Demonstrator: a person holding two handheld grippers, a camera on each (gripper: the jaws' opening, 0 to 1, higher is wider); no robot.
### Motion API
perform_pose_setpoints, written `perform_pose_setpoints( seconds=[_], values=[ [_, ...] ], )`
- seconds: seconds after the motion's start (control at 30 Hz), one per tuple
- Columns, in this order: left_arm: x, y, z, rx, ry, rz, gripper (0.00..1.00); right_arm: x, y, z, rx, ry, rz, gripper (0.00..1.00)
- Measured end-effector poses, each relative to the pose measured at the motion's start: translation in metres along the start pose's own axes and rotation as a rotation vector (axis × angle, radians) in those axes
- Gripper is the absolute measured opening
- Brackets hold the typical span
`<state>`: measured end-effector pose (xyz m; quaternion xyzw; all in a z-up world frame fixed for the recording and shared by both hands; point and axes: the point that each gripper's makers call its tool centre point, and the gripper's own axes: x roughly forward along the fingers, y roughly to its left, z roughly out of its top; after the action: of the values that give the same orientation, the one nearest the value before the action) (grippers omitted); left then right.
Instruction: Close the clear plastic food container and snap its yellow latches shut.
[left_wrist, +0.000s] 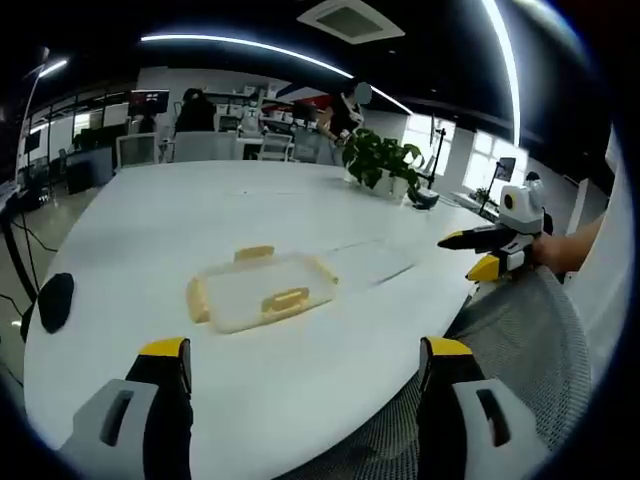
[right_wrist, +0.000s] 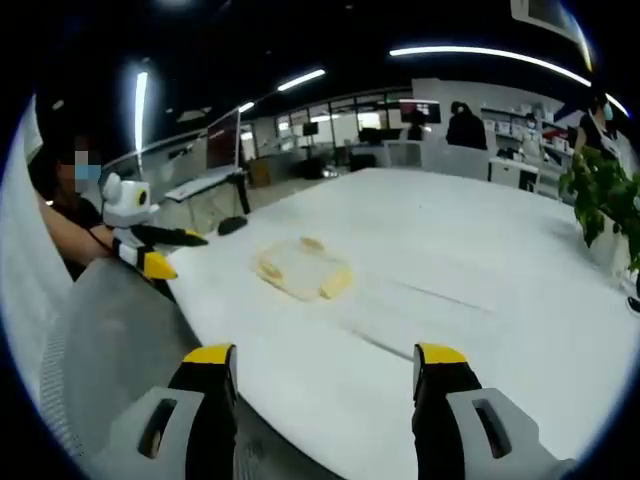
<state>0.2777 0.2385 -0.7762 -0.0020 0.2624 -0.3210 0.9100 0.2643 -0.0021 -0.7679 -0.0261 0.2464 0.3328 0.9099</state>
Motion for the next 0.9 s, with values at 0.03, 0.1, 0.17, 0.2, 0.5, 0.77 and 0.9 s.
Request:
perform_pose_setpoints(
  seconds=[0.03, 0.1, 0.17, 0.2, 0.5, 0.77, 0.9],
  values=[
    [-0.0001, -0.0001, -0.0001, 0.000, 0.000, -0.001, 0.95, 0.0000, -0.0002, -0.0003, -0.001, 0.001, -0.001, 0.71],
    [-0.0001, -0.0003, -0.0003, 0.000, 0.000, -0.002, 0.95, 0.0000, -0.0004, 0.0001, -0.002, 0.000, -0.002, 0.71],
    [-0.0001, -0.0006, -0.0001, 0.002, -0.001, -0.003, 0.95, 0.0000, -0.0007, 0.0001, -0.002, 0.000, -0.004, 0.71],
    [-0.0002, -0.0008, 0.0001, 0.004, -0.002, -0.003, 0.95, -0.0001, -0.0005, 0.0002, -0.002, -0.001, -0.004, 0.71],
    [0.0002, -0.0017, 0.0003, 0.009, -0.001, -0.008, 0.95, -0.0012, -0.0014, 0.0019, 0.002, -0.012, -0.010, 0.70],
    [0.0002, -0.0021, 0.0012, 0.012, -0.003, -0.010, 0.95, -0.0017, -0.0017, 0.0036, 0.004, -0.017, -0.010, 0.70],
    [-0.0002, -0.0021, 0.0034, 0.016, -0.008, -0.010, 0.95, -0.0019, -0.0019, 0.0045, 0.004, -0.018, -0.011, 0.70]
  ],
)
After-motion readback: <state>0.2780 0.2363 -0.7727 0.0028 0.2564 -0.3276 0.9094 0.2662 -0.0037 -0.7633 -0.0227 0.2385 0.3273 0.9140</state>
